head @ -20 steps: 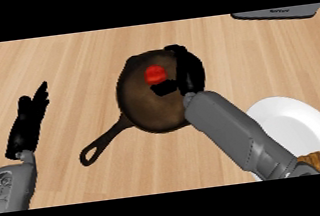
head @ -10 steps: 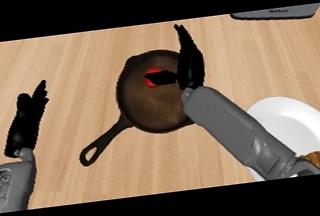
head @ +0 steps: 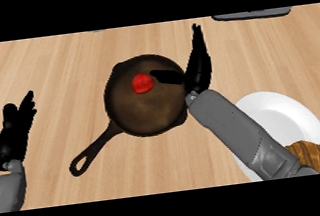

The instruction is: Pick the tomato from the plate and place it in the pan

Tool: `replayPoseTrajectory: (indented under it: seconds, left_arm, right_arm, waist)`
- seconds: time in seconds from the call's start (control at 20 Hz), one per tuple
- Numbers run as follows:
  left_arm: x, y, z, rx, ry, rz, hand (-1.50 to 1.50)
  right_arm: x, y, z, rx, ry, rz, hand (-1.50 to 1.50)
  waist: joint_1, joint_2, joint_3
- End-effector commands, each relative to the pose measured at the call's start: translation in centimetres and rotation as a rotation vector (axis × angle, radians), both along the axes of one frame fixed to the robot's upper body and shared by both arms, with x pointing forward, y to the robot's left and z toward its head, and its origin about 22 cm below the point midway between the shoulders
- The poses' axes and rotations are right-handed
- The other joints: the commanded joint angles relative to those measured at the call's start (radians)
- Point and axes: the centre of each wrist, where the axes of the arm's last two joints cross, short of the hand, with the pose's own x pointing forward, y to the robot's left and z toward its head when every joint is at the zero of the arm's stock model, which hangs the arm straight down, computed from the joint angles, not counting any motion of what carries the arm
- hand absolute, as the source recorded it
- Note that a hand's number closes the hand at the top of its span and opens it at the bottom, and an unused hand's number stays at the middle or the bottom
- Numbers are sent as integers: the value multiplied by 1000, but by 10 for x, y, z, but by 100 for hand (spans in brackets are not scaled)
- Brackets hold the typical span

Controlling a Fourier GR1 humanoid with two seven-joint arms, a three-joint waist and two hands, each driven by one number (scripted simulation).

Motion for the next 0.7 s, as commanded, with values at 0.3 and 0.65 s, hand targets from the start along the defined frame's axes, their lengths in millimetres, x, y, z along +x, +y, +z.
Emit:
replayPoseTrajectory:
  seconds: [0.3,0.65]
  left_arm:
    - [-20,30,7,-3,28,60,0]
    - [-38,25,-3,-9,19,72,0]
  right_arm:
    - [-49,-99,-12,55,-35,-28,-150]
    - [-122,-161,3,50,-22,15,-150]
  waist:
    - [-85,-23,-1]
    - [-73,-18,-1]
